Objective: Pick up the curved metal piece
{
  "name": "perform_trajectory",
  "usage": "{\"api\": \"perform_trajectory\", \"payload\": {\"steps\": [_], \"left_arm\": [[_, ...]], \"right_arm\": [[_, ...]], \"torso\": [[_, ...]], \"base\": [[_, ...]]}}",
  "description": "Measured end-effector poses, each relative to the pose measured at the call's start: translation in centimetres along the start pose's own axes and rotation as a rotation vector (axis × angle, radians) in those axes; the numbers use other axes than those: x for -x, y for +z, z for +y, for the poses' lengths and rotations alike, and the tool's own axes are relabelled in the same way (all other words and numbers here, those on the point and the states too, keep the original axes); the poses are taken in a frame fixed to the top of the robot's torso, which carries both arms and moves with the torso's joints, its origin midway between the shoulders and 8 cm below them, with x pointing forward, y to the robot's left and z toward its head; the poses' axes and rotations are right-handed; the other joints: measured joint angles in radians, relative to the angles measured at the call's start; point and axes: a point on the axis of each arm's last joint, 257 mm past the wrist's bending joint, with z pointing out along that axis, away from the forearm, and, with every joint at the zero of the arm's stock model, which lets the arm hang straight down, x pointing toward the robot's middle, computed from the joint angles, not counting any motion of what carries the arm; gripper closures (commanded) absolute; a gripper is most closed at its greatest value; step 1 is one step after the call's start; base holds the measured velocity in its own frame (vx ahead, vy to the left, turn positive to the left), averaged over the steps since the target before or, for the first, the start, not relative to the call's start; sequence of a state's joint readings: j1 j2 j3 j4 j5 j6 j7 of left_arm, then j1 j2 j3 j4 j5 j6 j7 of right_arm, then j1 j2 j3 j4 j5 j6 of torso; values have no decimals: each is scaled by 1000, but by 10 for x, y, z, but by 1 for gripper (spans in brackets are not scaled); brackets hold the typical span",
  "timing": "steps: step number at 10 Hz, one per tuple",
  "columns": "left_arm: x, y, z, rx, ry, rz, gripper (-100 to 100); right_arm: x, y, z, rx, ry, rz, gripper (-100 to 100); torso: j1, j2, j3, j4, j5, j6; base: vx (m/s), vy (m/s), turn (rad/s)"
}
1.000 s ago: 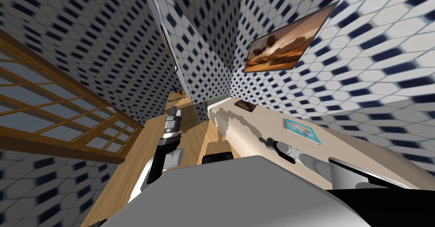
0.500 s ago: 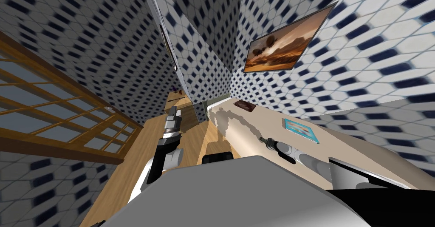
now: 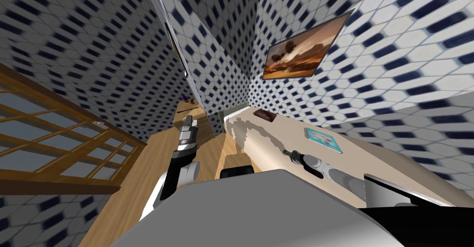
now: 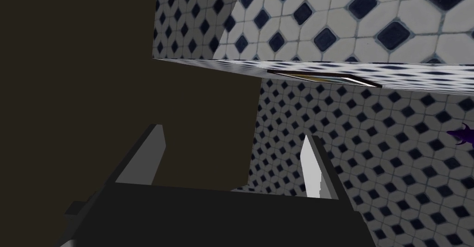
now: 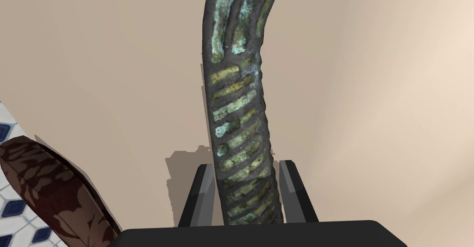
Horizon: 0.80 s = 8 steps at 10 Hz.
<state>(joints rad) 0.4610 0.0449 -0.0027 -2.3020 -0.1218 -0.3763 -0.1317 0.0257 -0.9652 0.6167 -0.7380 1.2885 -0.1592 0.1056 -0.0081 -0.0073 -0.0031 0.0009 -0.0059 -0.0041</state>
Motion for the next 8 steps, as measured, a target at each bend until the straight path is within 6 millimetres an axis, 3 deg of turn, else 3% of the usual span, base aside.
{"api": "perform_trajectory", "payload": {"steps": [8], "left_arm": [[0, 0, 0, 0, 0, 0, 0]], "right_arm": [[-3, -7, 3, 20, -42, -32, 100]], "torso": [[-2, -2, -1, 0, -3, 0]], "base": [[49, 19, -77]]}}
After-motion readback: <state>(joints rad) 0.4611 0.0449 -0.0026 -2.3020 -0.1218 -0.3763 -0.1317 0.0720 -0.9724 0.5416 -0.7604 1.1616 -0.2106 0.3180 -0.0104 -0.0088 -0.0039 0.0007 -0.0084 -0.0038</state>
